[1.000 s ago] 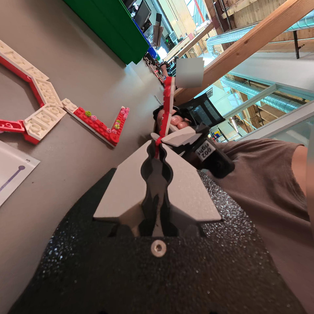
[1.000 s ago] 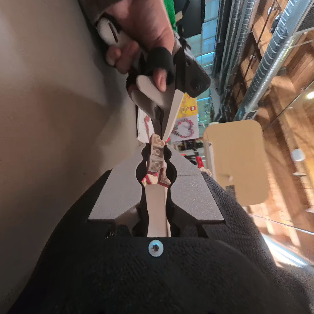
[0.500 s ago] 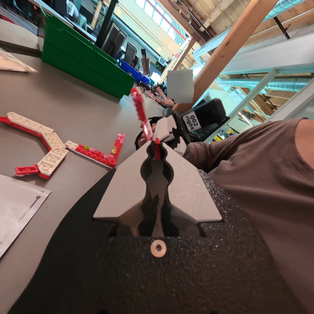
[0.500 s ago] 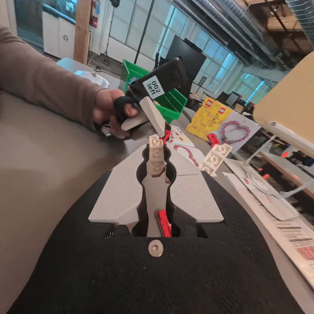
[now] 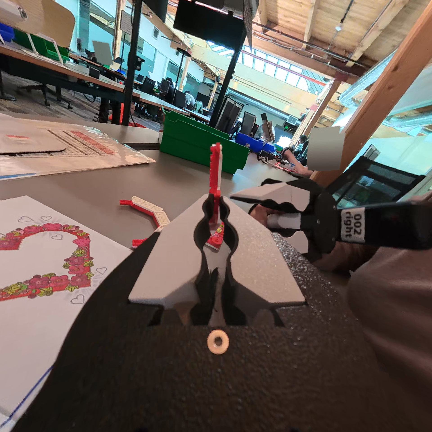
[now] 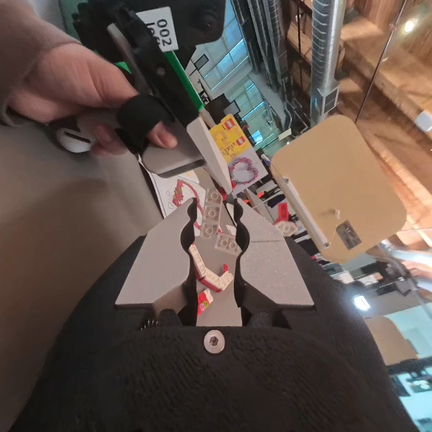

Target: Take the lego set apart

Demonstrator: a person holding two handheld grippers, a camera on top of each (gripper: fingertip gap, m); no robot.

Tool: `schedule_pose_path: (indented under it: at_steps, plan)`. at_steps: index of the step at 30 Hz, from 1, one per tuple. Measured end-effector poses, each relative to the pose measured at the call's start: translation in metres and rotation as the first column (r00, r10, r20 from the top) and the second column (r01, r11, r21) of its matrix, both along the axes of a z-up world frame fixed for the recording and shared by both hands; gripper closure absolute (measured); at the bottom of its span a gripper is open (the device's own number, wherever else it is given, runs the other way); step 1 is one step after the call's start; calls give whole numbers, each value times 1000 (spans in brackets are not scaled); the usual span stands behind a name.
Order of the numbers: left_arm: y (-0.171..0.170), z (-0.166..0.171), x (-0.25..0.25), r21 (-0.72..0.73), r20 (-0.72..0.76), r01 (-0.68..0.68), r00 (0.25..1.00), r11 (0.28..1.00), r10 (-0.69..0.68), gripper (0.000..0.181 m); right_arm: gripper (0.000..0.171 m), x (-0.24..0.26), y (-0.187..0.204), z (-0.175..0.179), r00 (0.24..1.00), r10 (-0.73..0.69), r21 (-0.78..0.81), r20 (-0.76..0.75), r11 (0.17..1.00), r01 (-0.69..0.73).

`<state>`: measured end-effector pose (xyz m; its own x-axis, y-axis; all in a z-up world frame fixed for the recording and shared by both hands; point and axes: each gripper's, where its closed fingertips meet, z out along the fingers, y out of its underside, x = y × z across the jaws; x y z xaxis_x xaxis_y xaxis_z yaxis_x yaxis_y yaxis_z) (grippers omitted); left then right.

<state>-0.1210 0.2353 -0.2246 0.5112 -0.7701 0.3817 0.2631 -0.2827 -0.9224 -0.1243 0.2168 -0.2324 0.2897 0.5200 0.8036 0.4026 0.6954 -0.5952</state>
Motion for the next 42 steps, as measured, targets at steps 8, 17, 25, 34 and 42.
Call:
schedule_pose_path:
  at_steps: [8, 17, 25, 34, 42]
  plan:
    - [1, 2, -6, -30, 35, 17, 999, 999, -16, 180, 132, -11, 7, -10, 999, -1, -20, 49, 1000, 2]
    - [8, 9, -26, 177, -54, -186, 979, 966, 198, 179, 161, 26, 12, 22, 987, -14, -34, -160, 999, 8]
    - [14, 18, -51, 220, -6, -293, 953, 930, 302, 179, 165, 112, 77, 33, 930, -243, -150, -276, 966, 208]
    - [-36, -32, 44, 320, -589, 238, 808, 917, -4, 179, 168, 163, 125, 21, 817, -434, -412, -380, 870, 271]
    - [-68, -59, 72, 383, -767, 469, 642, 796, -9, 179, 168, 151, 119, 17, 853, -389, -395, -348, 886, 244]
